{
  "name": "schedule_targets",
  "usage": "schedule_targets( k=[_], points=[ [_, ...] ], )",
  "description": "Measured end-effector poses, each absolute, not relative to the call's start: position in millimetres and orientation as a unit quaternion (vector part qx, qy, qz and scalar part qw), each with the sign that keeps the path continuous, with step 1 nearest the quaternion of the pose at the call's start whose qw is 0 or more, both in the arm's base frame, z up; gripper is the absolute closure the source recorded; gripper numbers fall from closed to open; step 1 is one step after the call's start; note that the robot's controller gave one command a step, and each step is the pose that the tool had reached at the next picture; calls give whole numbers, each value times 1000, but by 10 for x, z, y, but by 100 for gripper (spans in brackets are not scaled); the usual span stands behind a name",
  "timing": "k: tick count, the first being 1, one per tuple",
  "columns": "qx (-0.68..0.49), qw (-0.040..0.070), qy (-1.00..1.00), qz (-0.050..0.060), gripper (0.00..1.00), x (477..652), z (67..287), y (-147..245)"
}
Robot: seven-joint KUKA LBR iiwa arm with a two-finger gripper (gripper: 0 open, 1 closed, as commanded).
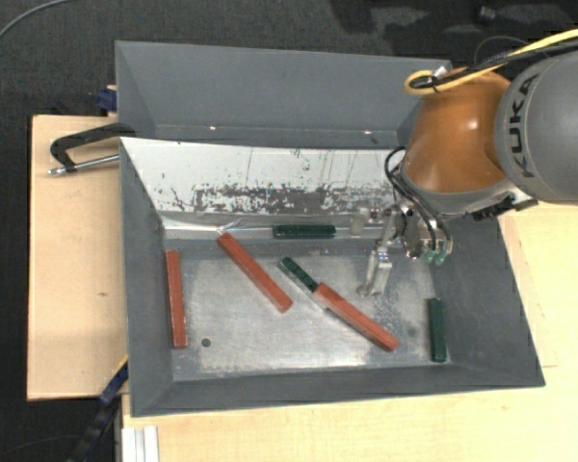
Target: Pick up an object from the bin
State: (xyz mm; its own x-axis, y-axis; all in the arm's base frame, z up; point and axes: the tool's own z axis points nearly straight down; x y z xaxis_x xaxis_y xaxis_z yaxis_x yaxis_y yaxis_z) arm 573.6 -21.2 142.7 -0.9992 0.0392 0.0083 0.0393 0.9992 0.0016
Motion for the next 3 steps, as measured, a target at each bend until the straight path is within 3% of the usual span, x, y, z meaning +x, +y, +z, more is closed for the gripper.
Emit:
schedule_targets(
  k=[1, 2, 3],
  points=[
    [-92, 6, -996, -1, 0, 5046, 673, 86],
    [-61, -4, -998, 1, 0, 5074, 875, -490],
    [-59, -2, -998, 0, 100, 5071, 864, -453]
  ],
)
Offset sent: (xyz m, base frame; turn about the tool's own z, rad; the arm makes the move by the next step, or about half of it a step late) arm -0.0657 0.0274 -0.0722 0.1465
